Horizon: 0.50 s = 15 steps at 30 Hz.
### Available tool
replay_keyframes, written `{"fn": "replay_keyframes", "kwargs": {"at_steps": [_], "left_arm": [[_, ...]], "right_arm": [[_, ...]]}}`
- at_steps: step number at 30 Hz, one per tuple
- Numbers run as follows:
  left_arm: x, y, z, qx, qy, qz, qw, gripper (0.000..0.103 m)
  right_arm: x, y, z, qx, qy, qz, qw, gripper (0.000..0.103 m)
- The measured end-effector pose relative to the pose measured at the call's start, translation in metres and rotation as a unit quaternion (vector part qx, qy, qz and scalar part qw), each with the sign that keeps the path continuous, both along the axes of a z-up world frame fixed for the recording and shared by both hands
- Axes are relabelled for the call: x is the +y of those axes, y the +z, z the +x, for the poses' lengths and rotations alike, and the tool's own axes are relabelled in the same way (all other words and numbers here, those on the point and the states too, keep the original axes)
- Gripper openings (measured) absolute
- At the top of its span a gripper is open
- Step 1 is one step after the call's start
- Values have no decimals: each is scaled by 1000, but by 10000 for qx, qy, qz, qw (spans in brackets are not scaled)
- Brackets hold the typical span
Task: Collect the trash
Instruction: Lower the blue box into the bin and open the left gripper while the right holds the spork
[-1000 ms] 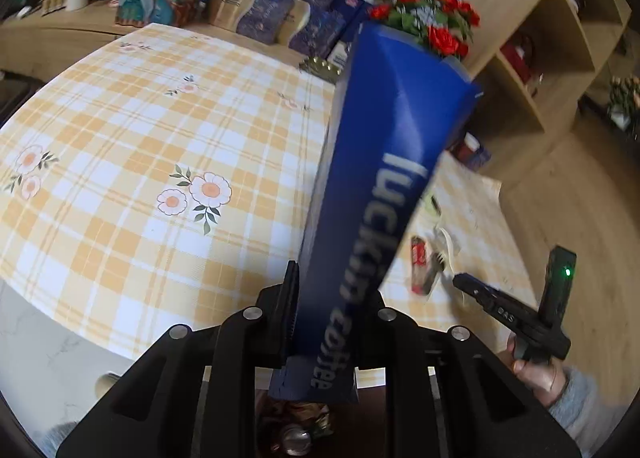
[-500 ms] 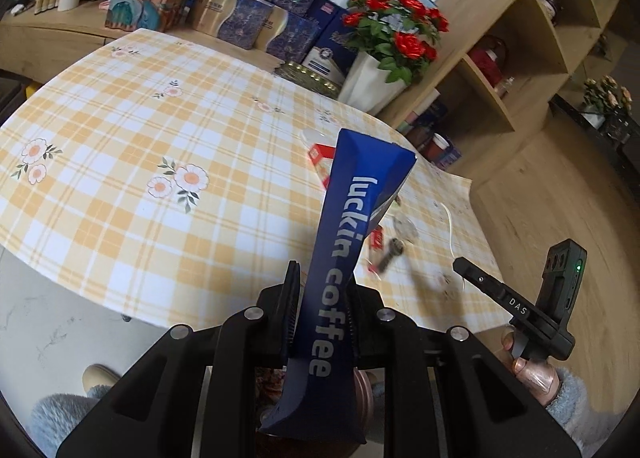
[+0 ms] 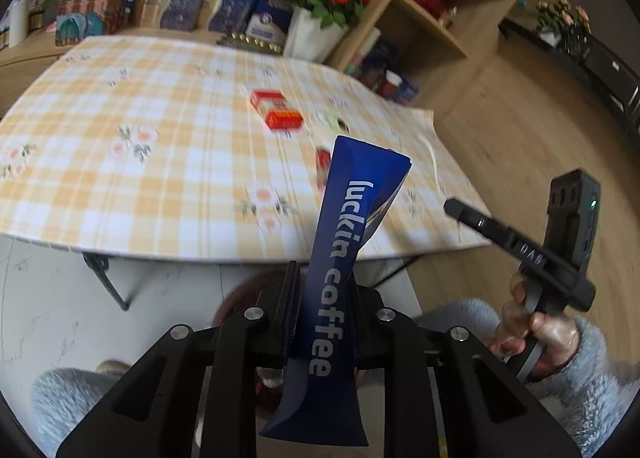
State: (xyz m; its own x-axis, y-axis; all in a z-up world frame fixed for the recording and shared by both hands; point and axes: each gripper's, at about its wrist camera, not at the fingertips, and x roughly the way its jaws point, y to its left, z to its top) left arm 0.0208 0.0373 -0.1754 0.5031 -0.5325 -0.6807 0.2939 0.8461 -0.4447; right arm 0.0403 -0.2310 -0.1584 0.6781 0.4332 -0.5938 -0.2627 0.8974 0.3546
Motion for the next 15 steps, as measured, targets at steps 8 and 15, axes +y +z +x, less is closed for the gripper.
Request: {"fn": "replay_keyframes", "kwargs": {"at_steps": [8, 15], "left_arm": [[-28, -39, -20, 208, -384, 831, 9956, 20], [-45, -74, -8, 630, -599, 1176, 9893, 20]], "right_arm": [[-15, -17, -34, 98, -105, 136, 9998, 21], [-25, -23, -44, 91, -226, 195, 9995, 21]]}}
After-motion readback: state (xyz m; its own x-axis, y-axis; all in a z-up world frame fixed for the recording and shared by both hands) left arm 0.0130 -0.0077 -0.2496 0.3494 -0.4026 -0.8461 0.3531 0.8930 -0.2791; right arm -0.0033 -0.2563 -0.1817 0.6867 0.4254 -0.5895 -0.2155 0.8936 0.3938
